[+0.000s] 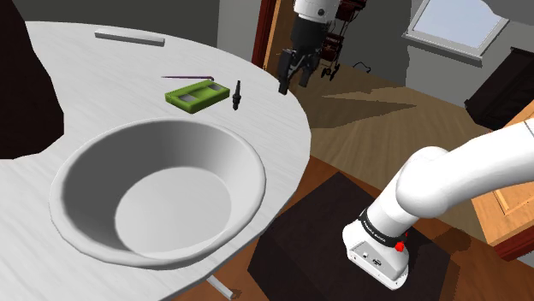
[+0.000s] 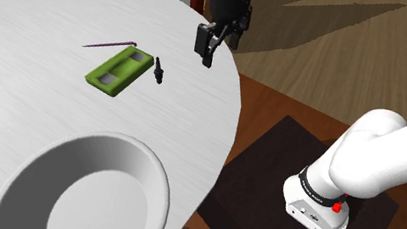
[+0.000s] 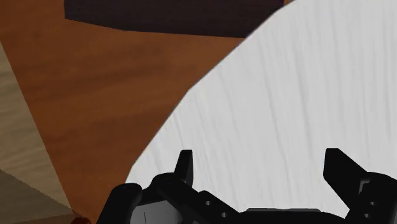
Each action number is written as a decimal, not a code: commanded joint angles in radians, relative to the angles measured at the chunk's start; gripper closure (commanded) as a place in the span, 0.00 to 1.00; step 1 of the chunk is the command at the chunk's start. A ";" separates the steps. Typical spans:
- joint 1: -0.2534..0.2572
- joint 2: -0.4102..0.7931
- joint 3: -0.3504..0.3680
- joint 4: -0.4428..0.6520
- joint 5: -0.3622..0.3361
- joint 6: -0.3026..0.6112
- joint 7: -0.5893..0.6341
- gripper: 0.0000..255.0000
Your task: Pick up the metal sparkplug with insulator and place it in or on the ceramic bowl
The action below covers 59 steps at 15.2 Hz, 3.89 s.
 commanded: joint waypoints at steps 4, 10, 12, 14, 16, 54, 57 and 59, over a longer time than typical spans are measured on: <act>0.015 0.123 0.084 0.109 0.008 0.051 0.103 0.00; 0.031 0.284 0.176 0.267 -0.028 0.088 0.225 0.00; 0.032 0.283 0.176 0.240 -0.028 0.115 0.224 0.00; 0.033 0.283 0.177 0.213 -0.027 0.141 0.224 0.00; 0.033 0.284 0.179 0.187 -0.027 0.168 0.224 0.00; 0.026 0.323 0.176 0.461 -0.046 -0.069 0.234 1.00; 0.026 0.338 0.178 0.517 -0.051 -0.112 0.238 1.00; 0.025 0.349 0.180 0.556 -0.056 -0.141 0.242 1.00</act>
